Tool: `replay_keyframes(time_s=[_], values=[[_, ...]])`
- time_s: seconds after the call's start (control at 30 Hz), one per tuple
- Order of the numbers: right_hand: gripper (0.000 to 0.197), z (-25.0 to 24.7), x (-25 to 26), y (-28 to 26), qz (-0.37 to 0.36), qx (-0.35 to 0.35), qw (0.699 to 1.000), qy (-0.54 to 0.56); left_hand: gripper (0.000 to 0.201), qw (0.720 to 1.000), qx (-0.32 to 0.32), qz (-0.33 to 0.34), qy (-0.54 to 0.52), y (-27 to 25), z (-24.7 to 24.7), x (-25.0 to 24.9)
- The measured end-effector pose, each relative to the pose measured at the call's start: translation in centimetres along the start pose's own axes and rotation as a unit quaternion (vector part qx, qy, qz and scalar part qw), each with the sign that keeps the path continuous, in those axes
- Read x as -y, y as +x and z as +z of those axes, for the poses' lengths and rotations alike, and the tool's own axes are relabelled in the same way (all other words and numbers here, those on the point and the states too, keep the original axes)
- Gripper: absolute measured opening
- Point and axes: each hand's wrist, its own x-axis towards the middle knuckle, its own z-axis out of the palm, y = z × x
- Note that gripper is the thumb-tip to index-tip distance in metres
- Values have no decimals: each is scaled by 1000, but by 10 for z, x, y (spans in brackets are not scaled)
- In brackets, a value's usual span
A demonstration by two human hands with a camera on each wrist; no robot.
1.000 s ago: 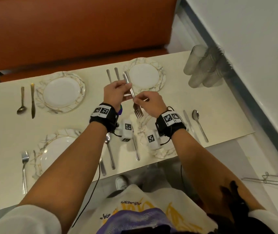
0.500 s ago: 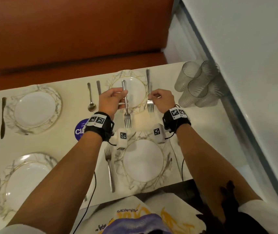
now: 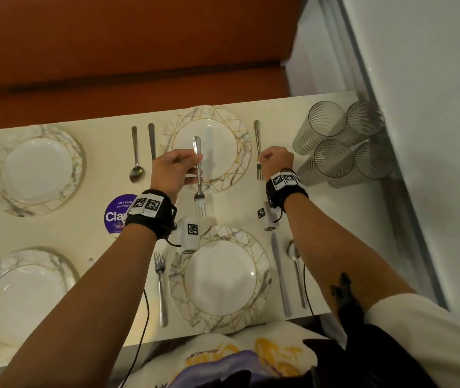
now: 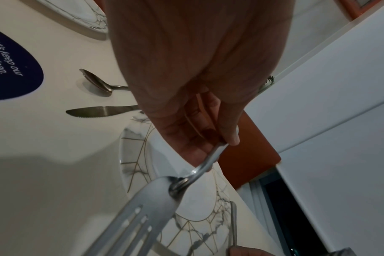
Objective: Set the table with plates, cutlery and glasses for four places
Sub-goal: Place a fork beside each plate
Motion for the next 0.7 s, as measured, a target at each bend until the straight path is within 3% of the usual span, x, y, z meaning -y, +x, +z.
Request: replay_keyframes(time_s=[0.3,0.7], values=[[17,-9,4,26,25,24,999,-11,24,1000,1,-13,-2,4,5,0],[16,-6,8,33,51,26,998,9,19,1000,-3,-6,-10,4,-2,2]])
